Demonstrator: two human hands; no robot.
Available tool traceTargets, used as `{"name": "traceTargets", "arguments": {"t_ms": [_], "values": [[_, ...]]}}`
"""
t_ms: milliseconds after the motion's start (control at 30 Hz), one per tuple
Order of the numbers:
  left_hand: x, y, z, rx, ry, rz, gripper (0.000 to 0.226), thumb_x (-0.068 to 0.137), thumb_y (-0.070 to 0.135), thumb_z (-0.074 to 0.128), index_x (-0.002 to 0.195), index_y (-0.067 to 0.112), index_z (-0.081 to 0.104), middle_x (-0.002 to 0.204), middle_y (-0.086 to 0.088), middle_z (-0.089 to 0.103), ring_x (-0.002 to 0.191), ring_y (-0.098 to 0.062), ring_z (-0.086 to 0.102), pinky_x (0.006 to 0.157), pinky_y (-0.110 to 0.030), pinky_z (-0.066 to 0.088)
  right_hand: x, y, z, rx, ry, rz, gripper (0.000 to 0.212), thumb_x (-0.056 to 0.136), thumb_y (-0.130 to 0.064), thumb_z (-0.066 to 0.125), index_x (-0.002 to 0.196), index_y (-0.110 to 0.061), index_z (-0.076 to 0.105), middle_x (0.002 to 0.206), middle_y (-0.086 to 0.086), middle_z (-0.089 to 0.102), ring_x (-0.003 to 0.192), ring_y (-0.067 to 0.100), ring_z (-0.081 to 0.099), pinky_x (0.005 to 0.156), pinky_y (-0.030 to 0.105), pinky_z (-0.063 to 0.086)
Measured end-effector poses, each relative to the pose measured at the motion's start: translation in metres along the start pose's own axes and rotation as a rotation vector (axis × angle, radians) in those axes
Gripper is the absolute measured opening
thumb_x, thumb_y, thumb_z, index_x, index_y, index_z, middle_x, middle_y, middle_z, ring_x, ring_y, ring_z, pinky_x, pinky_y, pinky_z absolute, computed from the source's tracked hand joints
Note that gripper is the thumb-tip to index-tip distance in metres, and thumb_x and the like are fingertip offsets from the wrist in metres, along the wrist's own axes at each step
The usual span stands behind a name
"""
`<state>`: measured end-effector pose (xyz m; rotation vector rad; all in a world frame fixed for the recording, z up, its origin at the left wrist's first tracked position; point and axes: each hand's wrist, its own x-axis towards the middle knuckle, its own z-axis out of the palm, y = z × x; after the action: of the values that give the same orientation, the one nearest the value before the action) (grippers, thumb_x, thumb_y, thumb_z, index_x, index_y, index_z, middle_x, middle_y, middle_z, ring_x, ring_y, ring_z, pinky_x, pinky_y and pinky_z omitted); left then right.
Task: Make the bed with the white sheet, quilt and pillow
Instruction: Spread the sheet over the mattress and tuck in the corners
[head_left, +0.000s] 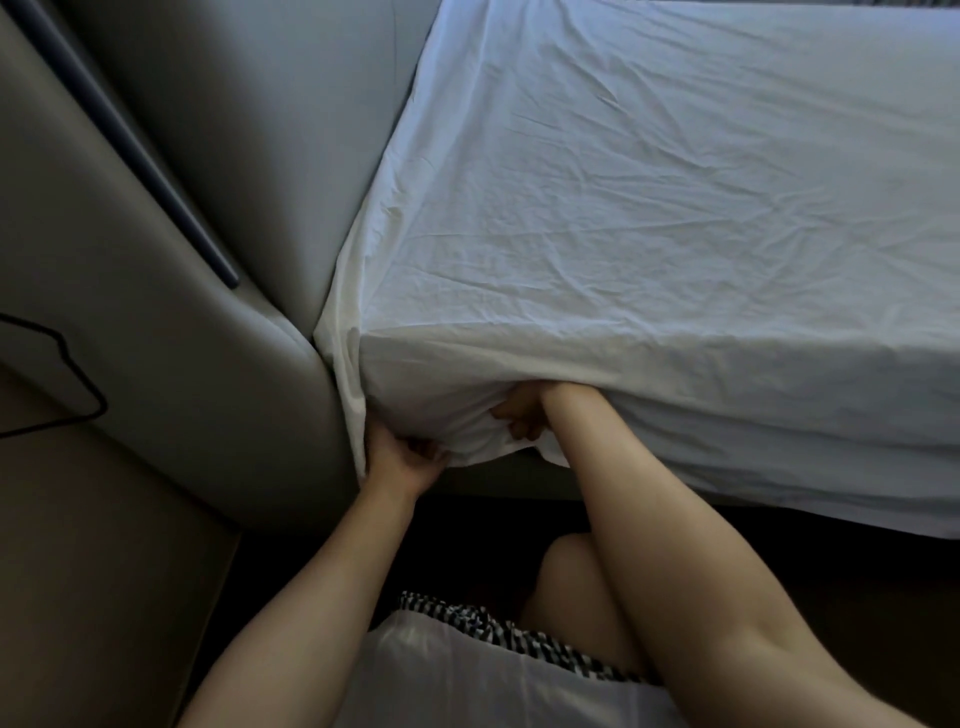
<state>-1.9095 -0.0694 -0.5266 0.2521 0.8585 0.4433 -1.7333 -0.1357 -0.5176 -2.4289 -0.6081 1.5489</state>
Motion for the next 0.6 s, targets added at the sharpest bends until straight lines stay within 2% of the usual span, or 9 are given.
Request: {"name": "traceTargets", "arguments": {"t_ms": [100, 167, 233, 267, 333, 400, 467, 533, 600], "values": [[-0.001, -0.002, -0.002, 0.033, 0.032, 0.009, 0.056, 0.084, 0.062, 0.041, 0.105, 0.013, 0.056, 0.103, -0.009, 0.055, 0.091, -0.024, 0.053, 0.09, -0.037, 0.039, 0.002, 0.003, 0.001, 0.14, 0.009, -0.028, 0.028, 0.091, -0.037, 0.056, 0.078, -0.018, 0.04, 0.069, 0.002, 0.039, 0.061, 0.017, 0.038, 0.083, 0.031, 0.042], [0.002, -0.002, -0.003, 0.009, 0.001, 0.014, 0.058, 0.084, 0.062, 0.04, 0.112, 0.014, 0.057, 0.115, -0.011, 0.057, 0.104, -0.027, 0.054, 0.099, -0.037, 0.037, -0.013, 0.002, 0.005, 0.301, 0.116, -0.052, 0.019, 0.089, -0.025, 0.062, 0.078, -0.019, 0.048, 0.071, 0.002, 0.049, 0.06, 0.013, 0.047, 0.067, 0.024, 0.051], [0.004, -0.003, 0.0, -0.046, -0.015, 0.038, 0.063, 0.085, 0.061, 0.041, 0.13, 0.018, 0.051, 0.135, -0.01, 0.051, 0.122, -0.03, 0.049, 0.108, -0.043, 0.035, -0.03, 0.01, 0.014, 0.437, 0.188, -0.088, 0.011, 0.093, -0.014, 0.058, 0.09, -0.02, 0.049, 0.081, -0.003, 0.049, 0.063, 0.0, 0.045, 0.048, 0.011, 0.043], [0.002, -0.005, 0.004, -0.067, -0.017, 0.05, 0.062, 0.086, 0.06, 0.041, 0.132, 0.02, 0.05, 0.139, -0.009, 0.049, 0.122, -0.03, 0.049, 0.108, -0.044, 0.034, -0.037, 0.013, 0.019, 0.532, 0.248, -0.151, 0.011, 0.096, -0.012, 0.052, 0.097, -0.02, 0.045, 0.085, -0.005, 0.047, 0.065, -0.005, 0.043, 0.047, 0.004, 0.04], [0.002, -0.009, 0.007, -0.093, -0.033, 0.082, 0.056, 0.085, 0.06, 0.04, 0.125, 0.024, 0.055, 0.139, -0.007, 0.05, 0.116, -0.03, 0.052, 0.107, -0.045, 0.036, -0.04, 0.024, 0.022, 1.047, 0.253, -0.089, 0.007, 0.101, -0.023, 0.042, 0.104, -0.019, 0.047, 0.085, 0.0, 0.05, 0.078, 0.005, 0.055, 0.065, 0.012, 0.049], [-0.002, -0.007, 0.013, -0.102, -0.061, 0.112, 0.057, 0.085, 0.063, 0.038, 0.128, 0.029, 0.055, 0.14, -0.004, 0.05, 0.122, -0.03, 0.05, 0.108, -0.048, 0.035, -0.05, 0.033, 0.024, 1.544, 0.143, 0.075, 0.037, 0.096, -0.049, 0.035, 0.109, -0.02, 0.054, 0.102, 0.006, 0.059, 0.11, 0.021, 0.056, 0.093, 0.037, 0.044], [-0.005, -0.004, 0.019, -0.108, -0.026, 0.141, 0.06, 0.085, 0.066, 0.035, 0.132, 0.032, 0.052, 0.143, -0.001, 0.047, 0.129, -0.03, 0.045, 0.107, -0.048, 0.035, -0.049, 0.026, 0.033, 1.544, 0.161, -0.025, 0.053, 0.097, -0.051, 0.023, 0.13, -0.017, 0.049, 0.129, 0.006, 0.055, 0.121, 0.027, 0.052, 0.089, 0.04, 0.045], [-0.011, -0.002, 0.024, -0.123, 0.019, 0.14, 0.06, 0.087, 0.066, 0.031, 0.133, 0.032, 0.05, 0.145, 0.0, 0.045, 0.132, -0.03, 0.042, 0.105, -0.048, 0.036, -0.05, 0.014, 0.048, 1.56, 0.193, -0.147, 0.056, 0.101, -0.042, 0.015, 0.142, -0.012, 0.038, 0.142, 0.008, 0.047, 0.116, 0.025, 0.053, 0.081, 0.036, 0.048], [-0.014, 0.0, 0.025, -0.152, -0.008, 0.146, 0.057, 0.091, 0.062, 0.025, 0.134, 0.032, 0.049, 0.146, 0.0, 0.044, 0.134, -0.031, 0.039, 0.104, -0.047, 0.033, -0.054, -0.006, 0.062, 1.78, 0.265, -0.156, 0.057, 0.101, -0.042, 0.017, 0.141, -0.01, 0.042, 0.142, 0.008, 0.048, 0.115, 0.025, 0.052, 0.094, 0.038, 0.046]]}}
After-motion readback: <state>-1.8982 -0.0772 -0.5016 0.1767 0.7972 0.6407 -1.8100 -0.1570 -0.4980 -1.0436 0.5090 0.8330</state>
